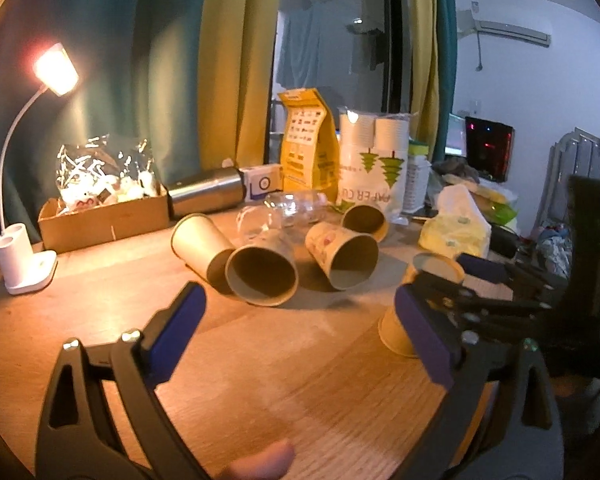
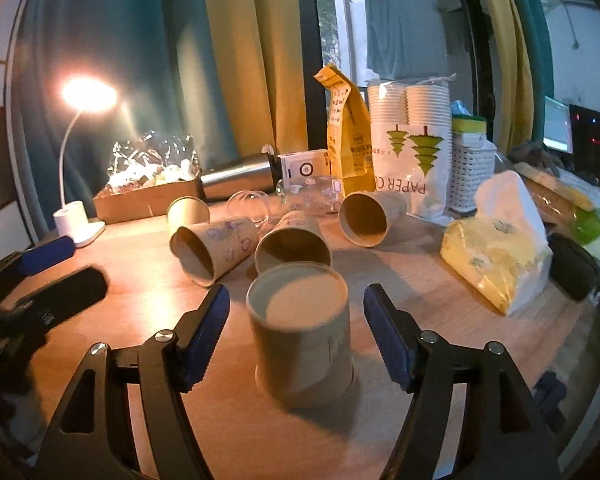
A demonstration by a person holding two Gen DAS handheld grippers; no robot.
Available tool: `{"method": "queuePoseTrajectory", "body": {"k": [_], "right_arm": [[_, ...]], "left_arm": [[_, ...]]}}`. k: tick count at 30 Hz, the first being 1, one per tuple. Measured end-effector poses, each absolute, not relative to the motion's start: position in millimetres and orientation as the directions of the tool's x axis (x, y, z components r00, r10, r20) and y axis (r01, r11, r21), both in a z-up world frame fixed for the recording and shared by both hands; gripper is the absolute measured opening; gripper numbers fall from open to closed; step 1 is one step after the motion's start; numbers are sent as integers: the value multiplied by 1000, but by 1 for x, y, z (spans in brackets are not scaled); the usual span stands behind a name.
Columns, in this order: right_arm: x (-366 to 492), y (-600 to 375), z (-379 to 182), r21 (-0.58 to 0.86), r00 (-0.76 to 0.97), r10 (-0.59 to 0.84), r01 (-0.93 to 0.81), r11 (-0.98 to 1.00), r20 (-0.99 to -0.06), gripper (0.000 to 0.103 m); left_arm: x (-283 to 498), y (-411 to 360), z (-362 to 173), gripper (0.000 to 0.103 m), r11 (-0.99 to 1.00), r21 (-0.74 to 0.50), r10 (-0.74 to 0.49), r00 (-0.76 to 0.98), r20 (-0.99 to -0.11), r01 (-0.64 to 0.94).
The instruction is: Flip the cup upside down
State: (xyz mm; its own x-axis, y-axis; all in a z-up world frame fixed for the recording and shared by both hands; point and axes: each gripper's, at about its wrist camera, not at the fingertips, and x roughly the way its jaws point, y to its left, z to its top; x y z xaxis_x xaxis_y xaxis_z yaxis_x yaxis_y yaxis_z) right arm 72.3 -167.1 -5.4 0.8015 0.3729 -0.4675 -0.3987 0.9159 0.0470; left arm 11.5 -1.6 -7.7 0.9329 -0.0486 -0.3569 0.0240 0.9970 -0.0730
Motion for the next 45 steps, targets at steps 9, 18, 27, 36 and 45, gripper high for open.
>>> {"method": "queuePoseTrajectory", "body": {"k": [9,18,27,36,45], "right_arm": [[33,-184,1,41,822,341,-363,931,-456,74],[42,-191,-6,107,794,367,-362,926,-485,74],[41,-191,-6,97,798,367,-367,925,-479,74],[41,-191,-6,95,799,365,-366,926,-478,74],[41,-191,-6,91,802,364,-367,926,-473,74]], "left_arm": [[6,-9,-5,103,999,-34,-40,947,-318,31],[5,-14,-5,103,998,-21,-58,946,-320,54],[7,-19,-6,103,998,-2,-53,943,-328,56],[7,-20,-6,103,998,-2,-54,943,-330,56],[8,-20,-7,103,999,-7,-52,942,-330,53]]}}
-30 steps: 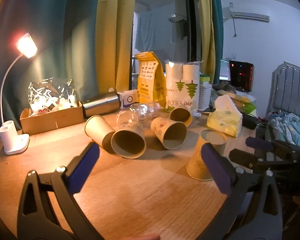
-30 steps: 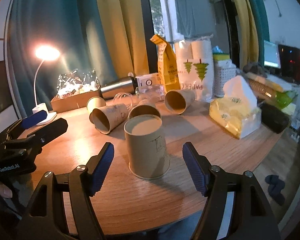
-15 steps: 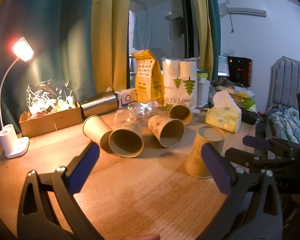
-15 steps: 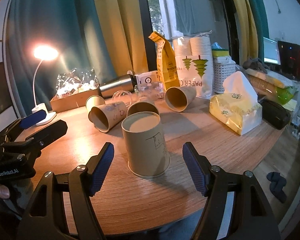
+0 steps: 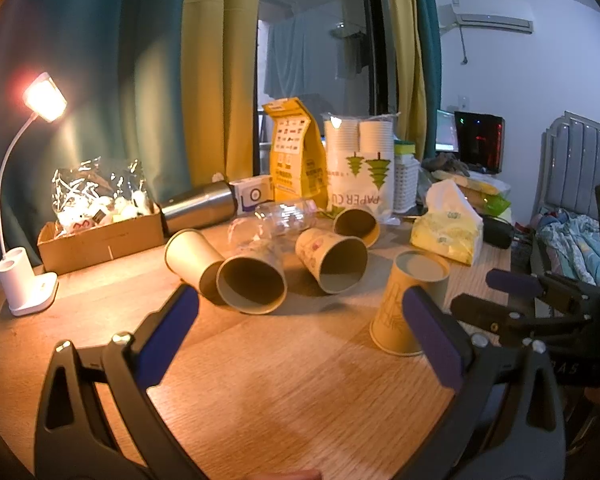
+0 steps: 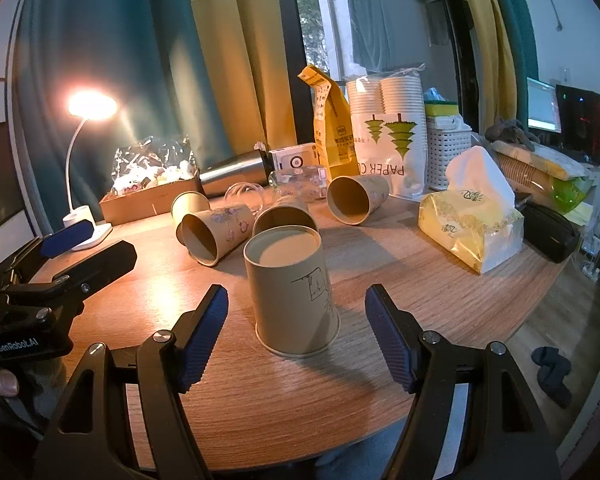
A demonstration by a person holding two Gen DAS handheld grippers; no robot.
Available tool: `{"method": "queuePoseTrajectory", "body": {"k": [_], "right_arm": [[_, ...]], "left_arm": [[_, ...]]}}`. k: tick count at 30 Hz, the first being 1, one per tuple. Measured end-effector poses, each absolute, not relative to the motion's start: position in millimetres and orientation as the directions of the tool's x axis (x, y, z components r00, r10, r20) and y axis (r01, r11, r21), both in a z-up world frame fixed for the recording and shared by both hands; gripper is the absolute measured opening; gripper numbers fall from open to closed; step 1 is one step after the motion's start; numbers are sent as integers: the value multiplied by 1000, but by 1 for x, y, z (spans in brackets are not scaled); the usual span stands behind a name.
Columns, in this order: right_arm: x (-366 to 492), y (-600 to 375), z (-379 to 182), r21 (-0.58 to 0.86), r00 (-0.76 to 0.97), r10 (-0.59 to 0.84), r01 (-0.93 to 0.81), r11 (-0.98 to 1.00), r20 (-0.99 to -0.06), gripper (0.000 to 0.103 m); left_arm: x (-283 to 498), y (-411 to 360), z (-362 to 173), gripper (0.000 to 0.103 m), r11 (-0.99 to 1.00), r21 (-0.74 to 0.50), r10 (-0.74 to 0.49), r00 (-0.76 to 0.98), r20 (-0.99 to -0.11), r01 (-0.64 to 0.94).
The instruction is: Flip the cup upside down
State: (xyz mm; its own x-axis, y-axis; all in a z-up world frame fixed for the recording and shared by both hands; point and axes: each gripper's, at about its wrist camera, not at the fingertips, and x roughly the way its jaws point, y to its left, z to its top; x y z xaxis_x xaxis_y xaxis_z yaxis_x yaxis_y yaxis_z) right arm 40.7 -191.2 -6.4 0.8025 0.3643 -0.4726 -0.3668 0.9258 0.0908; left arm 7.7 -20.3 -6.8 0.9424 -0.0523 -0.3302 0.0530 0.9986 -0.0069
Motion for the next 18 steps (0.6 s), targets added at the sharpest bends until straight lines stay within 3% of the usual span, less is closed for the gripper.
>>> {"method": "queuePoseTrajectory", "body": {"k": [18], "right_arm": [[41,-192,-6,89,800,365,-368,925,-476,74]], "left_arm": [[6,-21,-10,103,998,-2,-60,942,-329,63]]}}
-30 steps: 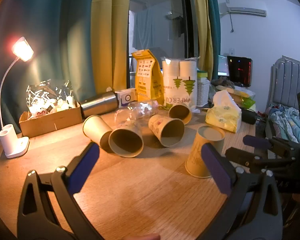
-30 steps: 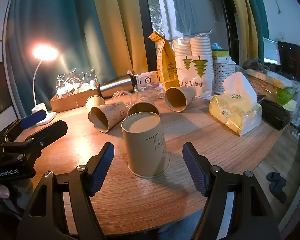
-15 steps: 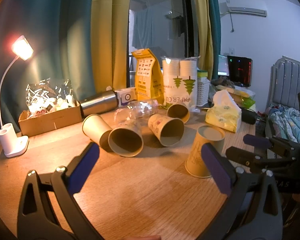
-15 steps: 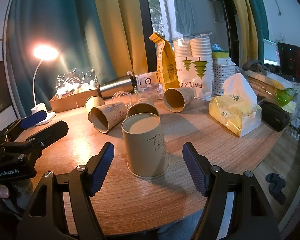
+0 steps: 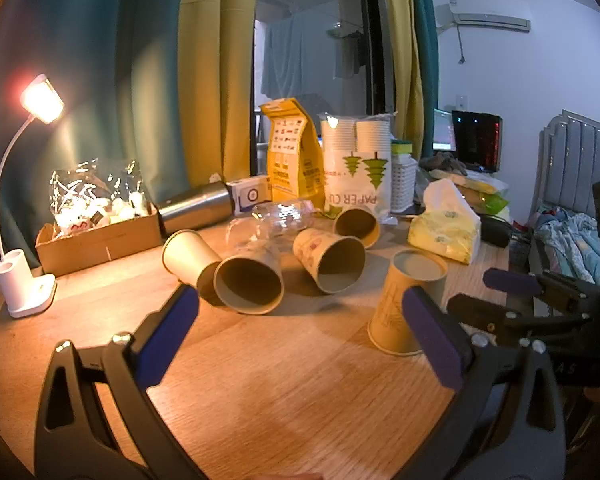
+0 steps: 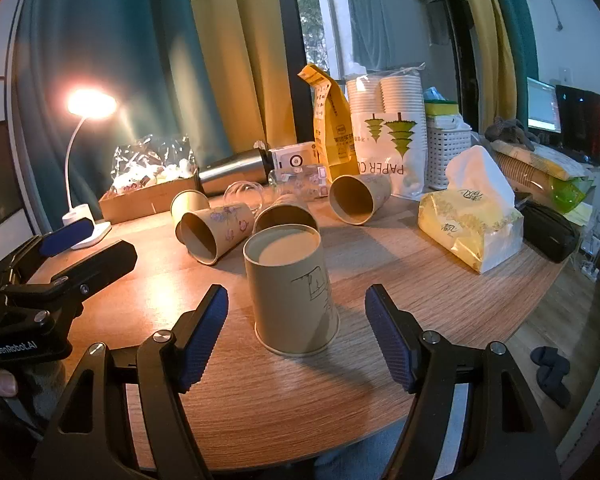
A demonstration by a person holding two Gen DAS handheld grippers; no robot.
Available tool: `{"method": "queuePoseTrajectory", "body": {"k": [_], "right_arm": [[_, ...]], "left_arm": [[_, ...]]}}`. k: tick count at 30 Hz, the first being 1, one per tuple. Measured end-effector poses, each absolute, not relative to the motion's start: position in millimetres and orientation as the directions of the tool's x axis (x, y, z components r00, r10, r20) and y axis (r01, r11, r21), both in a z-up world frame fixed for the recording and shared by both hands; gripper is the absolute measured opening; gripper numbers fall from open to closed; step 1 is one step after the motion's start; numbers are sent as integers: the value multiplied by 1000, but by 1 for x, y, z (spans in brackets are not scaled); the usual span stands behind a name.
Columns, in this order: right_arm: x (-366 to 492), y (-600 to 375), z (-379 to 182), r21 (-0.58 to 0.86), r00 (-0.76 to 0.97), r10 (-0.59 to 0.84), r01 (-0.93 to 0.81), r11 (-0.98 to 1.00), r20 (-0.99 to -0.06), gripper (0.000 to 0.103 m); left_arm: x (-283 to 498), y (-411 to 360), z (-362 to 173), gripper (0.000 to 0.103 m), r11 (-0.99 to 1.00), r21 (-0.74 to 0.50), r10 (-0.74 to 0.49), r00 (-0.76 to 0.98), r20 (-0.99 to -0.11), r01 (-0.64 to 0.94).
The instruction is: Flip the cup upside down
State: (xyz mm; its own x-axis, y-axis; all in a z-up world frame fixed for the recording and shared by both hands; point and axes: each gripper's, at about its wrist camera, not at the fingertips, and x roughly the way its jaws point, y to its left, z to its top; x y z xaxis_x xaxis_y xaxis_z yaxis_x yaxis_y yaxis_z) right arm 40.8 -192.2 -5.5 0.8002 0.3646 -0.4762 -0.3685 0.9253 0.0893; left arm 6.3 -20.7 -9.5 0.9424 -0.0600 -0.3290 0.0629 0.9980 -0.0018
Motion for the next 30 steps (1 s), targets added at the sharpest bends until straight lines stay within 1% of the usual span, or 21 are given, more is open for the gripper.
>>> {"method": "queuePoseTrajectory", "body": {"k": [30], "right_arm": [[41,-193,-4,87,801,362,-367,926,-476,74]], "left_arm": [[6,-19,-9,103,998,2,-65,945,-321,69]]}}
